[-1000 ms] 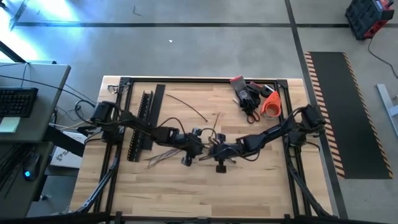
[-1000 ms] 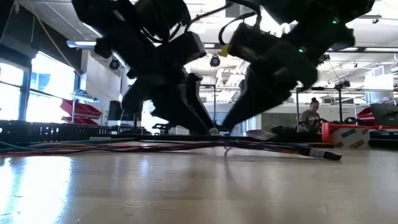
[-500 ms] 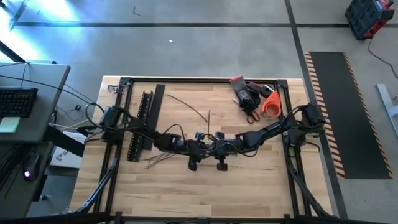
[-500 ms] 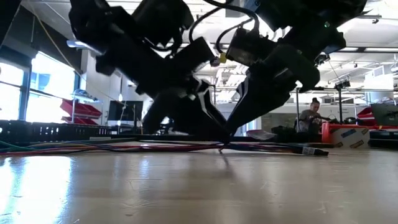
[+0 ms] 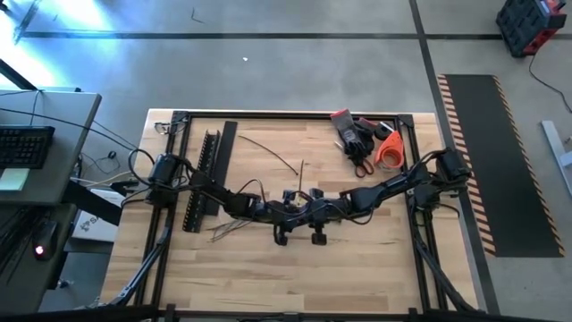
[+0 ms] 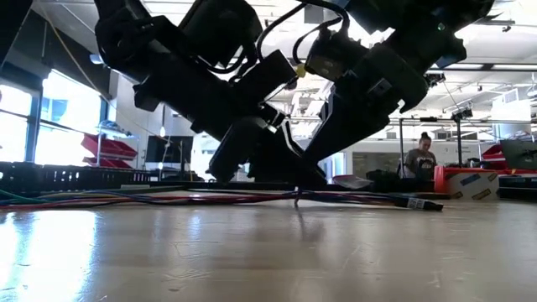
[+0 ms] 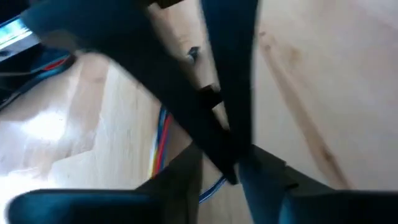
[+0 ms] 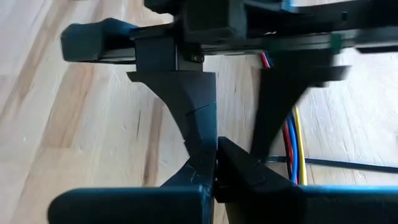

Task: Ziptie cables
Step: Wrap the cables together using the left black zip tie

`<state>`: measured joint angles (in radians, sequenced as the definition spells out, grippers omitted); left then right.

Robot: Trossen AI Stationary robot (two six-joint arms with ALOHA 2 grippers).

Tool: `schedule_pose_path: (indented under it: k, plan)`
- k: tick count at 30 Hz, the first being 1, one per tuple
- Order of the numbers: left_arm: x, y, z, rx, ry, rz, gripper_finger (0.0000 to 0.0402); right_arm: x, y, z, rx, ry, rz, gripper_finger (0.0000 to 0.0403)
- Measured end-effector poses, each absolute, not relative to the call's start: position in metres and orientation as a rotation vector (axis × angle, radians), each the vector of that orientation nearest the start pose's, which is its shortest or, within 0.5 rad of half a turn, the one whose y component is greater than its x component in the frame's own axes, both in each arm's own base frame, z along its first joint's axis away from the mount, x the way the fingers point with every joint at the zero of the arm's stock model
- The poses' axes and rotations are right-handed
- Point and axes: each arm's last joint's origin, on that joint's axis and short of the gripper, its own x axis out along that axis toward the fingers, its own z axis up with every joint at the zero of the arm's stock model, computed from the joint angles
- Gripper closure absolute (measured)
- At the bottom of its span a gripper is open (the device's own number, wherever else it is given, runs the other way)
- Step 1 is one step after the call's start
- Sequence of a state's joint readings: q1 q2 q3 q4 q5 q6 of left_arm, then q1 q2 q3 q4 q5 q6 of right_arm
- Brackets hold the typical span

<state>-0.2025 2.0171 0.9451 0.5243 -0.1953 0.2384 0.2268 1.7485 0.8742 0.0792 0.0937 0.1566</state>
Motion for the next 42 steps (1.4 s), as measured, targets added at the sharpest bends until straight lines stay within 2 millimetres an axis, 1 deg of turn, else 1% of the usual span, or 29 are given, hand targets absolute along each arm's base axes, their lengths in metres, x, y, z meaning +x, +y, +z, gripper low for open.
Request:
schedule_pose_path:
  k: [3,5,8,10,13,17,19,21,23,25,29,31,33,37,42]
  plan:
    - [0.379,-0.071,0.105,0.325,0.535,-0.109,0.0373,0.329,0.073,0.145,0.009,0.793,0.069,0.0403]
    - [0.379,-0.071,0.104,0.323,0.540,-0.108,0.0392,0.329,0.073,0.145,-0.001,0.792,0.072,0.0403]
    - [0.379,-0.071,0.104,0.326,0.540,-0.099,0.0392,0.329,0.073,0.146,-0.008,0.790,0.071,0.0397]
    - [0.379,-0.071,0.105,0.318,0.536,-0.089,0.0396,0.328,0.073,0.149,-0.025,0.787,0.082,0.0385]
    - [0.376,-0.070,0.103,0.302,0.525,-0.084,0.0401,0.326,0.072,0.159,-0.039,0.761,0.087,0.0355]
    - [0.367,-0.068,0.097,0.244,0.475,-0.068,0.0401,0.321,0.067,0.176,-0.068,0.733,0.086,0.0310]
    - [0.361,-0.067,0.094,0.212,0.441,-0.059,0.0401,0.318,0.062,0.183,-0.054,0.705,0.068,0.0291]
    - [0.355,-0.066,0.092,0.186,0.414,-0.053,0.0401,0.316,0.052,0.185,-0.007,0.693,0.015,0.0277]
    - [0.350,-0.065,0.090,0.165,0.391,-0.048,0.0401,0.313,0.038,0.177,0.040,0.703,-0.064,0.0270]
    - [0.347,-0.064,0.088,0.151,0.387,-0.045,0.0401,0.307,0.022,0.165,0.098,0.700,-0.131,0.0267]
    - [0.343,-0.065,0.086,0.153,0.397,-0.050,0.0401,0.295,-0.008,0.144,0.257,0.587,-0.238,0.0267]
    - [0.342,-0.065,0.085,0.155,0.403,-0.051,0.0401,0.290,-0.022,0.131,0.332,0.557,-0.301,0.0267]
    - [0.342,-0.065,0.085,0.156,0.404,-0.051,0.0401,0.288,-0.035,0.121,0.380,0.537,-0.332,0.0267]
    - [0.342,-0.066,0.085,0.171,0.396,-0.058,0.0401,0.297,-0.054,0.103,0.419,0.566,-0.323,0.0255]
    - [0.342,-0.066,0.085,0.180,0.398,-0.063,0.0401,0.317,-0.075,0.091,0.444,0.589,-0.264,0.0200]
